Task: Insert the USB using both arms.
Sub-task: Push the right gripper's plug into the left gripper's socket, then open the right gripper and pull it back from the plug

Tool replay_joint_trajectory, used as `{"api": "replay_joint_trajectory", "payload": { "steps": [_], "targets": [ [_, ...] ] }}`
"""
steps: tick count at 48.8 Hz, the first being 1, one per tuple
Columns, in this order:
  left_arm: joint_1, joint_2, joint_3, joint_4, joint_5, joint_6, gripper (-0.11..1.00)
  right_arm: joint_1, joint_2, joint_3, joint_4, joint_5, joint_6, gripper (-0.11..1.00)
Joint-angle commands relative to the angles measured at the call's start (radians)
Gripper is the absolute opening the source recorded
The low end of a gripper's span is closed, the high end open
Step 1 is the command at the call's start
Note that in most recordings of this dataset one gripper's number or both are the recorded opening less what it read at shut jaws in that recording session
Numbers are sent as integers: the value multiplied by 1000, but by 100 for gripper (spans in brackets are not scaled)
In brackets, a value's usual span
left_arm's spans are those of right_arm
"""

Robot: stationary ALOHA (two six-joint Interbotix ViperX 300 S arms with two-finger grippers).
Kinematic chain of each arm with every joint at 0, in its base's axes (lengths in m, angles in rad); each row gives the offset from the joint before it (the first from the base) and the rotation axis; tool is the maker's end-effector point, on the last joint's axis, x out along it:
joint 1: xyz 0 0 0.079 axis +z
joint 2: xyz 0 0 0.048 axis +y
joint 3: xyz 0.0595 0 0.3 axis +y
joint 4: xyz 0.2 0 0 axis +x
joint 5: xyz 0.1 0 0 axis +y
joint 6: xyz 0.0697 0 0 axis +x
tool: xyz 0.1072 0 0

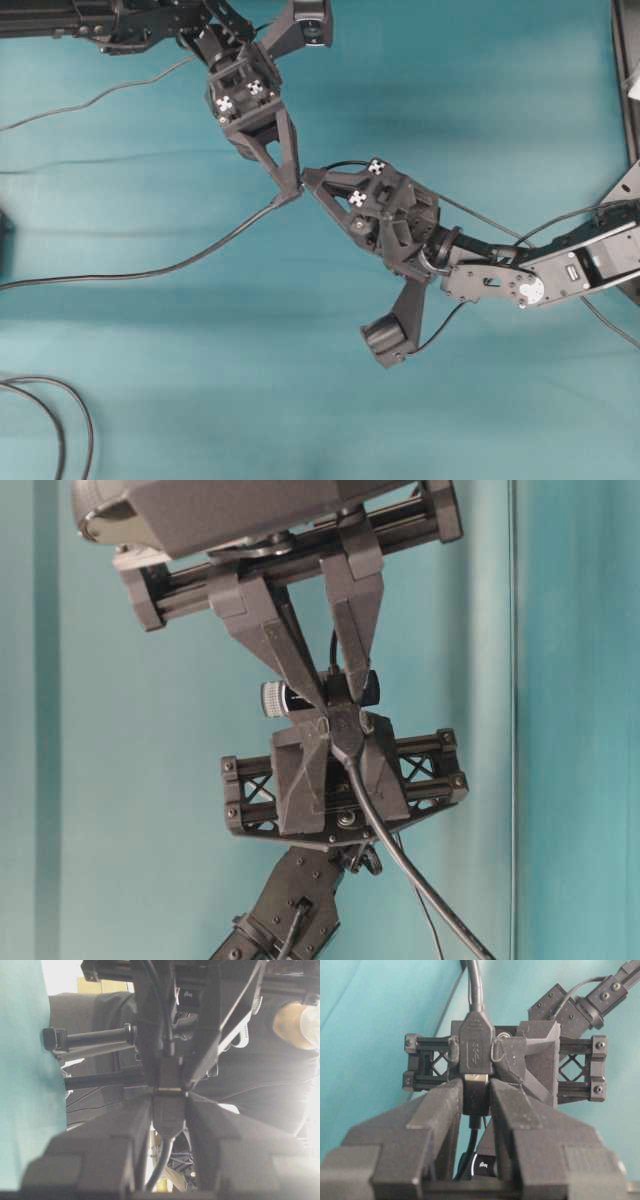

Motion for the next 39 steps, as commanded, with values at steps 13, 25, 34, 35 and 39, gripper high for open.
{"api": "replay_joint_trajectory", "payload": {
  "steps": [13, 25, 34, 35, 39],
  "targets": [
    [6, -29, -35, -11, -17, -8, 22, 23, -5, 17, -6, 18, 14, 21],
    [5, -31, -32, -11, -32, -9, 22, 23, -5, 12, -3, 34, 54, 21],
    [-3, -37, -23, 3, -58, -9, 22, 29, -12, 9, -5, 89, 130, 52],
    [-3, -38, -20, 6, -64, -9, 22, 34, -15, 11, -5, 97, 137, 59],
    [-2, -49, -5, 20, -95, -11, 22, 58, -32, 14, -5, 120, 161, 69]
  ]
}}
